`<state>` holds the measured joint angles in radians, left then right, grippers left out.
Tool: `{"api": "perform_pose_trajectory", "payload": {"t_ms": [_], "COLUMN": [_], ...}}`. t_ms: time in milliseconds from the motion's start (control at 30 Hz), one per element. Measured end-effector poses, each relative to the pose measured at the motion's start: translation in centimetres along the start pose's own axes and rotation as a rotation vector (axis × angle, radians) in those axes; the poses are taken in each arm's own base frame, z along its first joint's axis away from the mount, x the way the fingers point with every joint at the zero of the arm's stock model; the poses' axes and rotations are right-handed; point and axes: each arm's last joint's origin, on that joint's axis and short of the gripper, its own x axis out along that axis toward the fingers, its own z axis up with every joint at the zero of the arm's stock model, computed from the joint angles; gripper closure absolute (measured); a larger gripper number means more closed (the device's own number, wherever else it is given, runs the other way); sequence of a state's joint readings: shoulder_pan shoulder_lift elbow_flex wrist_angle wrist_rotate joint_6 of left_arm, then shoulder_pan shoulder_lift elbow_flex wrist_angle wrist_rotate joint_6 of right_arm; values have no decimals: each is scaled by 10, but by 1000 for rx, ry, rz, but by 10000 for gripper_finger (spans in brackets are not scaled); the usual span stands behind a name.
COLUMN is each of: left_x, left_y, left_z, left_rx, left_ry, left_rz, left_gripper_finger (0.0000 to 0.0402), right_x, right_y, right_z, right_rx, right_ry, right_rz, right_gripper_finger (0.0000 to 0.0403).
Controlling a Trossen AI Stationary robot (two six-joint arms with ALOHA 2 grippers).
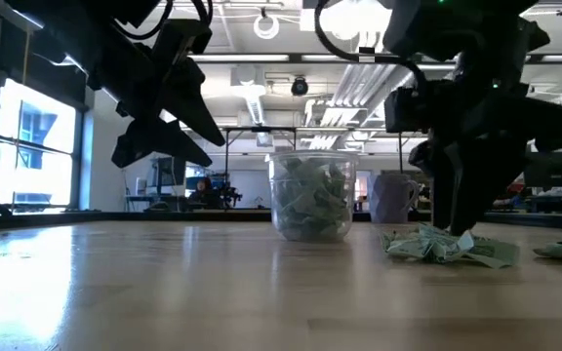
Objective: Pick and place Stevia / Truvia into bins
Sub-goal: Put the green stevia packet into the transparent bin
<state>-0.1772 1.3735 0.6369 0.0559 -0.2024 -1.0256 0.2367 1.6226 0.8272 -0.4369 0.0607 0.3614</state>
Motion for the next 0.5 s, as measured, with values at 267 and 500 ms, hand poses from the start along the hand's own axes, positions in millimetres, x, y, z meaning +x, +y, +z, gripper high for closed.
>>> {"api": "perform_pose_trajectory", "payload": {"t_ms": [267, 500], "left_x": [0, 0], "left_y": [0, 0], "left_z": [0, -1], "left_rx": [0, 5], "left_ry": [11, 21], "left_rz": [-6, -8], "left_gripper_finger": [220, 220], "right_x": [13, 15], "right_y": [2, -4], "right_z": [4, 7], "right_rx": [2, 5], "right_ry": [-21, -10], "right_rz": [23, 45], "right_gripper_finger": [227, 315]}}
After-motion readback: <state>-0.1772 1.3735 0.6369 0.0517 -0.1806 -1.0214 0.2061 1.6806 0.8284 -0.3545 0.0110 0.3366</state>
